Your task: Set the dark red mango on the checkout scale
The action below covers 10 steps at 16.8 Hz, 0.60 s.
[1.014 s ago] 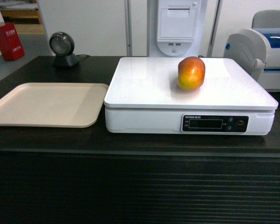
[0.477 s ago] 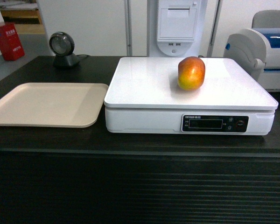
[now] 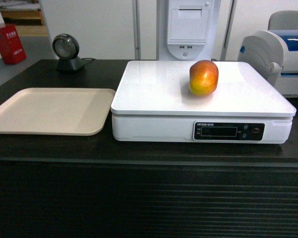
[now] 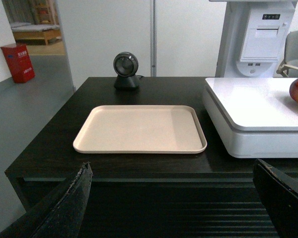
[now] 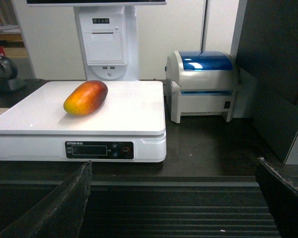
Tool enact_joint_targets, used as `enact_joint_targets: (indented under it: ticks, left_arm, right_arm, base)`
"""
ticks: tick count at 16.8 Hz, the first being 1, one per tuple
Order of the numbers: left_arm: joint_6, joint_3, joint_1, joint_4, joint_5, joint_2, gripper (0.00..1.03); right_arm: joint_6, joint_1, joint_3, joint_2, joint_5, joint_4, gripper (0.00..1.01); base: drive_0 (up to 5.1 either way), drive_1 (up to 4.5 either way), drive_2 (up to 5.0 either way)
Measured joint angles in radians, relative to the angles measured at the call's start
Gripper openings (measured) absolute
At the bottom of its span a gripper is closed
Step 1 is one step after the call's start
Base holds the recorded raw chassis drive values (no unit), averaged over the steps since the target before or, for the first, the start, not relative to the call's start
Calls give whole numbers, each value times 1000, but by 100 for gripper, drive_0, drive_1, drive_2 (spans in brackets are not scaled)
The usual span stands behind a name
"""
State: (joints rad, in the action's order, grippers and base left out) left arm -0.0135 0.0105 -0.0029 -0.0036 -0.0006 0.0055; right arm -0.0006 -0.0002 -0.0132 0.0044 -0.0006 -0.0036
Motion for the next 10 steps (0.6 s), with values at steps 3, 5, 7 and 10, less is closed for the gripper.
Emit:
enact_joint_targets:
  ticks: [3, 5, 7, 10]
  left_arm:
    - [0, 0, 0, 0, 0, 0, 98]
    - [0, 0, 0, 0, 0, 0, 98]
    - [0, 0, 0, 0, 0, 0, 98]
    - [0, 0, 0, 2, 0, 0, 98]
  right_arm:
    - [0, 0, 0, 0, 0, 0, 98]
    - [0, 0, 0, 0, 0, 0, 98]
    - [0, 0, 0, 0, 0, 0, 98]
    - [0, 0, 0, 0, 0, 2, 98]
  base:
    - [0, 0, 0]
    - [0, 0, 0]
    - [0, 0, 0]
    - [0, 0, 0]
